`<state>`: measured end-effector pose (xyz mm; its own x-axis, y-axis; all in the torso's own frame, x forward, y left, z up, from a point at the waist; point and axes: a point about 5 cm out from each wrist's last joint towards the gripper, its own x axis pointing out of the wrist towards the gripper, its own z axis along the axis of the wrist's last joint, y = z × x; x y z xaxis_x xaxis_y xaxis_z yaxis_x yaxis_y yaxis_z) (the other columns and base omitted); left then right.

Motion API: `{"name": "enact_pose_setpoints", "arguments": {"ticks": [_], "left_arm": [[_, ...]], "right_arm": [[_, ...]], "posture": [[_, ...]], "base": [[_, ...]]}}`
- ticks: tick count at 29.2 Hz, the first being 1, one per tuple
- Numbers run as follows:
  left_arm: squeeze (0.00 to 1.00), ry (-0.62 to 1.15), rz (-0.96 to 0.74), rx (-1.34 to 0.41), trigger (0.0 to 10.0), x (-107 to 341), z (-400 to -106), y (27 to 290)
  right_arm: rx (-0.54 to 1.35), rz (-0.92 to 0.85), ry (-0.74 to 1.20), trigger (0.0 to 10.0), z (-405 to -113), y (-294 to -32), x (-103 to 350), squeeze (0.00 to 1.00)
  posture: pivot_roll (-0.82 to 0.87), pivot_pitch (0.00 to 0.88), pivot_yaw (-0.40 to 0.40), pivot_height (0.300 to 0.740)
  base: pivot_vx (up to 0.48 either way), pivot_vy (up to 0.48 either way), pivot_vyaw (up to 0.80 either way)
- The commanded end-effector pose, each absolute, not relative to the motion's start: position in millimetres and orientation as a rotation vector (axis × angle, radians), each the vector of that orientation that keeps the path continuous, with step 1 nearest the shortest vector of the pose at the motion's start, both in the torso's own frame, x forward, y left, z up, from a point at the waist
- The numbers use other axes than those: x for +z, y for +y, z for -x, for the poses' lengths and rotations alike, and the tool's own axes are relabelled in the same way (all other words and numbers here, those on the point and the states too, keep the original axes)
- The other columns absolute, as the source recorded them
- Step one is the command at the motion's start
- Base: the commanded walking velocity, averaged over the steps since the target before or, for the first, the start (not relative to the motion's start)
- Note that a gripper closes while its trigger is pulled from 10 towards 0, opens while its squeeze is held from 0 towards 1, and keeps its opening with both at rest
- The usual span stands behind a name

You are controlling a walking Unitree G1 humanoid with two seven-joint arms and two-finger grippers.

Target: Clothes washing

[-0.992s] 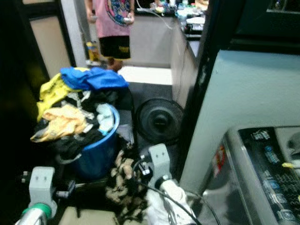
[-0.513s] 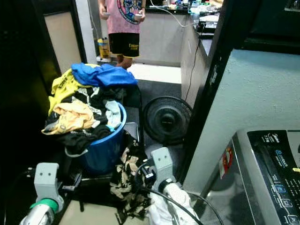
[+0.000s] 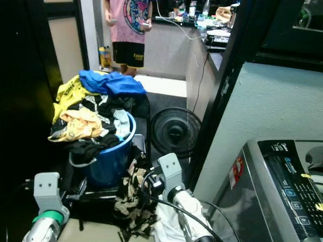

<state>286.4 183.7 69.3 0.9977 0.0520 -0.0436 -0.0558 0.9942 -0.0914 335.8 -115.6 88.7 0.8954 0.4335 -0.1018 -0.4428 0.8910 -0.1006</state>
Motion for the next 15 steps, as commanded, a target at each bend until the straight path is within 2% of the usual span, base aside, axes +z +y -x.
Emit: {"name": "enact_pose_setpoints", "arguments": {"ticks": [1, 15], "left_arm": [[0.00, 0.048, 0.097, 0.057, 10.0, 67.7, -285.8, 183.1], [0.00, 0.035, 0.103, 0.053, 10.0, 68.6, -284.2, 180.0]], "right_arm": [[0.458, 0.122, 0.084, 10.0, -335.9, -116.1, 88.5, 0.00], [0.467, 0.133, 0.062, 10.0, -338.8, -116.4, 94.5, 0.00]], "posture": [[0.07, 0.000, -0.029, 0.740], [0.06, 0.000, -0.022, 0.740]], "base": [[0.375, 0.000, 0.00], [0.374, 0.000, 0.00]]}}
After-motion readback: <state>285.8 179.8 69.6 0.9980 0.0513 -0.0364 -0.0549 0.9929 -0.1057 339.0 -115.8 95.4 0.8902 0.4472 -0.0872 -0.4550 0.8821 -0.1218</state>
